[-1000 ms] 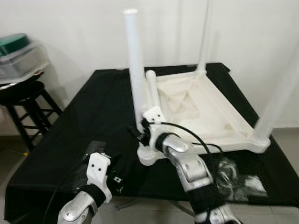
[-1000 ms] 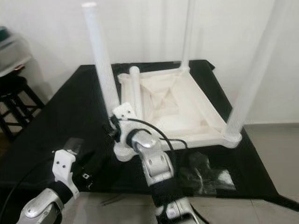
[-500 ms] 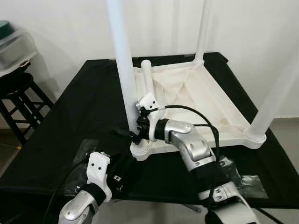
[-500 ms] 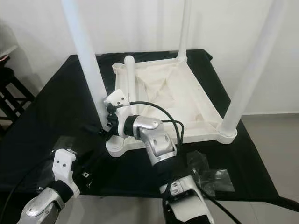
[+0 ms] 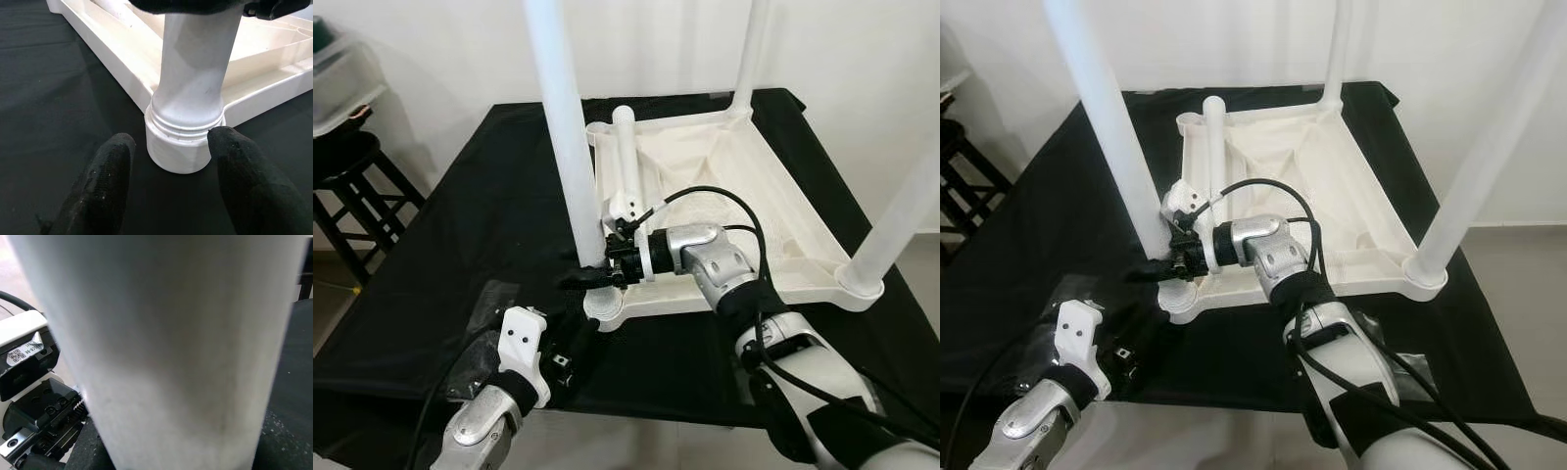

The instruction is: Building children table

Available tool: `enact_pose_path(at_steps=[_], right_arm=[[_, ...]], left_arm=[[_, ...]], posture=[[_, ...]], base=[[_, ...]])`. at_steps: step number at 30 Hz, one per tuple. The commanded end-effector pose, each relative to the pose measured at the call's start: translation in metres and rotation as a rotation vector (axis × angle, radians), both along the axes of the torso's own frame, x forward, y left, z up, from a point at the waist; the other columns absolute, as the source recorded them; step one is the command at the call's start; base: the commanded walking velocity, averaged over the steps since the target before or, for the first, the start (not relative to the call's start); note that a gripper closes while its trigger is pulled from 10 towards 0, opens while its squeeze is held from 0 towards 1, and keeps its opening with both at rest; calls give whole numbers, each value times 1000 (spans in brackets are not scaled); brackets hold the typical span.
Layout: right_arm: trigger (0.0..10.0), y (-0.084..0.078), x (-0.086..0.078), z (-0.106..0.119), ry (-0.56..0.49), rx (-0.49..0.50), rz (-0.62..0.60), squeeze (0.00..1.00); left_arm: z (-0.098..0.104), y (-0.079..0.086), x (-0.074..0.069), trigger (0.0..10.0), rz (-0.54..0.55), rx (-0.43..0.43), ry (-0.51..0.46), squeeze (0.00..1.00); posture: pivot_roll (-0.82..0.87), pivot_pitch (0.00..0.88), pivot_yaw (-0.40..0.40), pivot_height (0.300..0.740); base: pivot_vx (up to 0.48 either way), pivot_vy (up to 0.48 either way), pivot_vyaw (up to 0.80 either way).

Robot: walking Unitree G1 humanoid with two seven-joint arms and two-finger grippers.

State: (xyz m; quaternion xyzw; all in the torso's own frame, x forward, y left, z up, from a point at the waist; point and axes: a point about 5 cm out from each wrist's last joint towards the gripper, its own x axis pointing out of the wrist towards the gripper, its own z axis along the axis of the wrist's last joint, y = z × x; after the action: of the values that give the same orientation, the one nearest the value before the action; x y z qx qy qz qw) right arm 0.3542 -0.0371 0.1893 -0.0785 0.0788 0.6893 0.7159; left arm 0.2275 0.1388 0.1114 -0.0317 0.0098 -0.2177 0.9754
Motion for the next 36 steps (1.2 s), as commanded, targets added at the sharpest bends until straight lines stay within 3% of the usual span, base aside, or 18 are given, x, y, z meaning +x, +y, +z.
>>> enact_pose_path(at_steps=[1, 5, 7, 8, 9, 10, 11, 12, 14, 16, 18, 25, 26, 27, 28, 32, 35, 36], right_arm=[[0, 4, -3, -7, 28, -19, 30, 0], [0, -10, 1, -11, 1, -1, -48, 0], [0, -20, 4, -15, -3, 17, -164, 0], [0, -20, 9, -26, 0, 6, -407, 0], [0, -20, 9, -26, 0, 6, -407, 0], [0, -21, 11, -33, 1, -11, -582, 0], [0, -22, -2, -46, 30, -21, -831, 0], [0, -22, -2, -46, 30, -21, -831, 0], [0, -12, -38, -58, 83, -49, -946, 0], [0, -11, -43, -59, 78, -50, -950, 0], [0, -8, -34, -58, 34, -54, -879, 0], [0, -4, -27, -54, 47, -46, -865, 0], [10000, -1, -27, -51, 52, -43, -869, 0], [10000, -1, -27, -51, 52, -43, -869, 0], [10000, 3, -28, -41, 46, -10, -829, 1000], [10000, 8, -28, -21, 27, 67, -735, 1000], [10000, 13, -33, 12, -61, 157, -316, 1000], [10000, 12, -36, 15, -73, 153, -225, 718]], left_arm=[[-4, 2, -2, 10000, 10, 7, 16, 0], [-4, 1, -3, 10000, 7, 1, 16, 0], [-3, 1, -4, 10000, 7, 0, 14, 0], [-3, 1, -5, 10000, 9, 0, 13, 0], [-3, 1, -5, 10000, 9, 0, 13, 0], [-2, 2, -6, 10000, 10, 0, 12, 0], [-1, 3, -6, 10000, 11, -1, 10, 0], [-1, 3, -6, 10000, 11, -1, 10, 0], [-1, 4, -6, 10000, 13, 2, 10, 0], [0, 4, -6, 10000, 13, 0, 10, 0], [-1, 3, -5, 10000, 5, -8, 15, 0], [0, 3, -5, 10000, 12, -11, 11, 0], [0, 3, -5, 10000, 13, -11, 10, 0], [0, 3, -5, 10000, 13, -11, 10, 0], [0, 3, -5, 10000, 13, -11, 11, 0], [0, 2, -4, 10000, 11, -13, 11, 0], [0, 2, -3, 10000, 11, -14, 11, 0], [0, 2, -3, 10000, 12, -14, 11, 0]], posture=[[22, 40, 63, 740], [24, 50, 62, 740], [24, 57, 58, 740], [21, 66, 47, 740], [21, 66, 47, 740], [20, 67, 45, 740], [15, 87, 55, 740], [15, 87, 55, 740], [-5, 96, 65, 740], [-16, 94, 73, 740], [3, 90, 52, 740], [-4, 93, 58, 740], [-4, 91, 58, 740], [-4, 91, 58, 740], [-2, 85, 56, 740], [1, 84, 56, 740], [0, 80, 55, 740], [0, 80, 55, 740]], base=[[0, 0, 0], [0, 0, 0], [0, 0, 0], [0, 0, 0], [0, 0, 0], [0, 0, 0], [0, 0, 0], [0, 0, 0], [0, 0, 0], [0, 0, 0], [0, 0, 0], [0, 0, 0], [0, 0, 0], [0, 0, 0], [0, 0, 0], [0, 0, 0], [0, 0, 0], [0, 0, 0]])
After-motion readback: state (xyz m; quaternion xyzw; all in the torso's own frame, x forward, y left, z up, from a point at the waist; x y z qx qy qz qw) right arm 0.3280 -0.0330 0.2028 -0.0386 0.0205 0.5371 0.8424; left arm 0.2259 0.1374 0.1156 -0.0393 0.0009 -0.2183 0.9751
